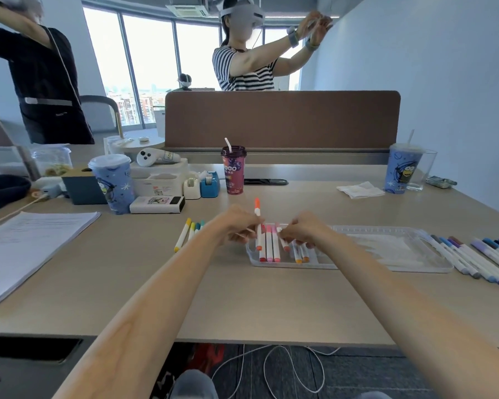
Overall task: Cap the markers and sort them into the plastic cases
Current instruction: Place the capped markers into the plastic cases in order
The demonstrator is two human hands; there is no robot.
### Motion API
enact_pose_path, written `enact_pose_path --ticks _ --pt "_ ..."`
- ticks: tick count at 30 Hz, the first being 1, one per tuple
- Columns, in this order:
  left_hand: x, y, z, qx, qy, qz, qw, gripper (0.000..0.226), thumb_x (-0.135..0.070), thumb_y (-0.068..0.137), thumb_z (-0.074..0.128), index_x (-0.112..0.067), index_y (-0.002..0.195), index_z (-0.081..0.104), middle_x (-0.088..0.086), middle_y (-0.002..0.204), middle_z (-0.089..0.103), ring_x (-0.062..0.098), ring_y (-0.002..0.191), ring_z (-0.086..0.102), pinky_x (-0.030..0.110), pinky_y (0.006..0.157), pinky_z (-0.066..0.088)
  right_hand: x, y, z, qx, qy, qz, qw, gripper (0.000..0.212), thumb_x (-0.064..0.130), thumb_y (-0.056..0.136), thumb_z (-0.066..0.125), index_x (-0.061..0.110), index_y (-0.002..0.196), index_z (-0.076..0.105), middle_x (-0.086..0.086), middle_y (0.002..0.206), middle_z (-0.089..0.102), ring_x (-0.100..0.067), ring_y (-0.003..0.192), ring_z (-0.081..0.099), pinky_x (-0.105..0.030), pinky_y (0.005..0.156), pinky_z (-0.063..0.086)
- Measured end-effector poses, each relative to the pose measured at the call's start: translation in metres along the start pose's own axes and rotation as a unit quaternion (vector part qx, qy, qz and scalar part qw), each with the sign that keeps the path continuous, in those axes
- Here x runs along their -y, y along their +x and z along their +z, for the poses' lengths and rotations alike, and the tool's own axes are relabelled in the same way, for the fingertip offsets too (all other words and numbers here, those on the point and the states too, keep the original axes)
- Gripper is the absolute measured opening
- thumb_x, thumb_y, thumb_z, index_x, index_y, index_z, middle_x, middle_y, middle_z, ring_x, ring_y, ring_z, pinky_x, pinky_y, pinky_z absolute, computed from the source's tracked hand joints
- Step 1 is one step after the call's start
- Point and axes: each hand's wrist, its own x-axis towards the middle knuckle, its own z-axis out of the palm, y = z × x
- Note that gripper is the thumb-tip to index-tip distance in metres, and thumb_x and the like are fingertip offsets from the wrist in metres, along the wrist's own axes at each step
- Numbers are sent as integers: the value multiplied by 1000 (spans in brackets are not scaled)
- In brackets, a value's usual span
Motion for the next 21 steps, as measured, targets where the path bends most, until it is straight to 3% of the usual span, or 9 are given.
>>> enact_pose_path --ticks 5,10,13,21 --pt "0 -8 -12 -9 -1 6 1000 32 -35 92 60 -6 105 66 5 93 67 11 72 55 22 54 43 3 3 5 -16 -46 5 999 17 20 86 68 3 83 65 -5 65 54 -13 51 44 -22 47 36" --pt "6 -11 -18 -14 -6 16 1000 35 -38 91 62 -6 105 67 9 107 70 11 72 54 21 52 44 2 7 10 -29 -95 -2 995 20 21 87 67 6 77 60 -6 68 58 -15 58 52 -25 55 42" --pt "9 -13 -19 -17 6 14 1000 35 -38 91 63 -6 103 68 7 100 70 11 70 54 22 52 44 1 9 13 -44 -134 -14 990 19 21 88 66 7 77 60 -7 73 61 -19 67 57 -28 60 45" --pt "9 -16 -14 -19 37 16 999 28 -38 91 61 -11 93 66 0 86 64 12 75 56 23 56 45 1 12 13 -51 -177 -19 983 17 19 85 67 8 73 61 -5 67 58 -20 67 57 -28 59 43"
